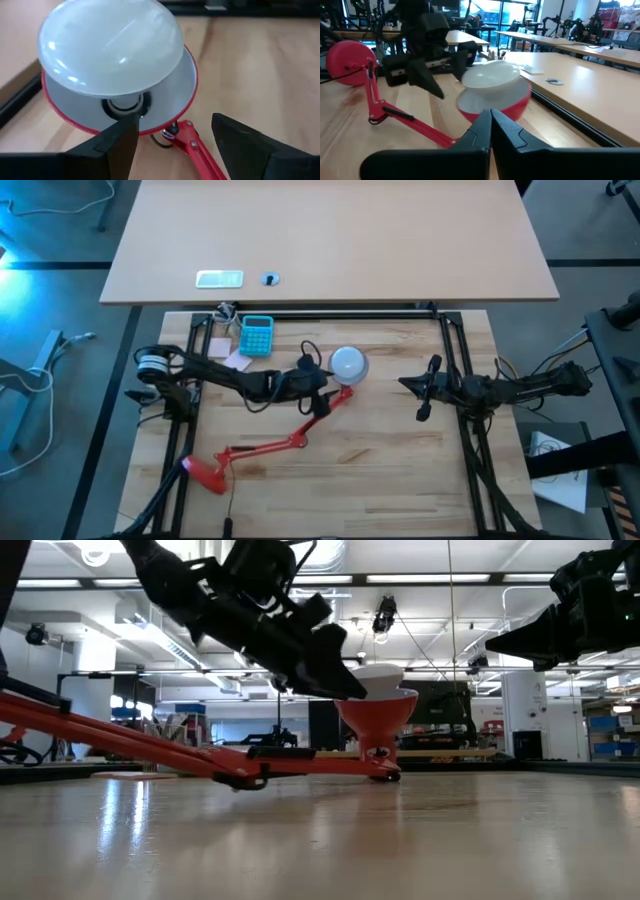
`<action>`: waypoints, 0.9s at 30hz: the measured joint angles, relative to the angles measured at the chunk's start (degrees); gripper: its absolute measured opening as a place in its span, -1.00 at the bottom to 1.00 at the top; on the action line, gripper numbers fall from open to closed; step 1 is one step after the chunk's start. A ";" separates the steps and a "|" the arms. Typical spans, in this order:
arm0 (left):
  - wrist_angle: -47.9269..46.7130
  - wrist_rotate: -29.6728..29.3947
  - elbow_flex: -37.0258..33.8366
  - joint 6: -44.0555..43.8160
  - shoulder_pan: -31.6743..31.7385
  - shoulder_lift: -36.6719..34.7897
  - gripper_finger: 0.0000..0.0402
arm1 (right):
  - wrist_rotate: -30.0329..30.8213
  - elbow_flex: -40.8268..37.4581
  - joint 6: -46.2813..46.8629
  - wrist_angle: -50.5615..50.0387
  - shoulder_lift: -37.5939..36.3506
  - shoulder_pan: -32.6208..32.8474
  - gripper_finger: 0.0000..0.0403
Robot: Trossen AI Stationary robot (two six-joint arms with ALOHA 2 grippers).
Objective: Screw lightbulb
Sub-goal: Remove the light bulb from the red lamp
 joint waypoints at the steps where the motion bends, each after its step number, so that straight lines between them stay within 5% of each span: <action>1: 1.87 -0.74 0.00 -0.11 0.11 0.69 0.21 | 0.01 0.00 0.00 -0.01 -0.01 0.00 -1.00; 10: 3.39 -14.93 -0.26 -1.90 -3.09 2.04 0.35 | 0.01 0.00 0.00 -0.02 -0.01 0.00 -1.00; 22: 5.08 -20.42 1.97 -7.35 -8.76 -0.54 0.40 | 0.00 0.00 0.00 -0.02 0.01 0.00 -1.00; 27: 5.62 -16.77 2.12 -9.61 -10.90 -1.52 0.40 | 0.01 0.00 0.00 0.21 0.01 0.00 -1.00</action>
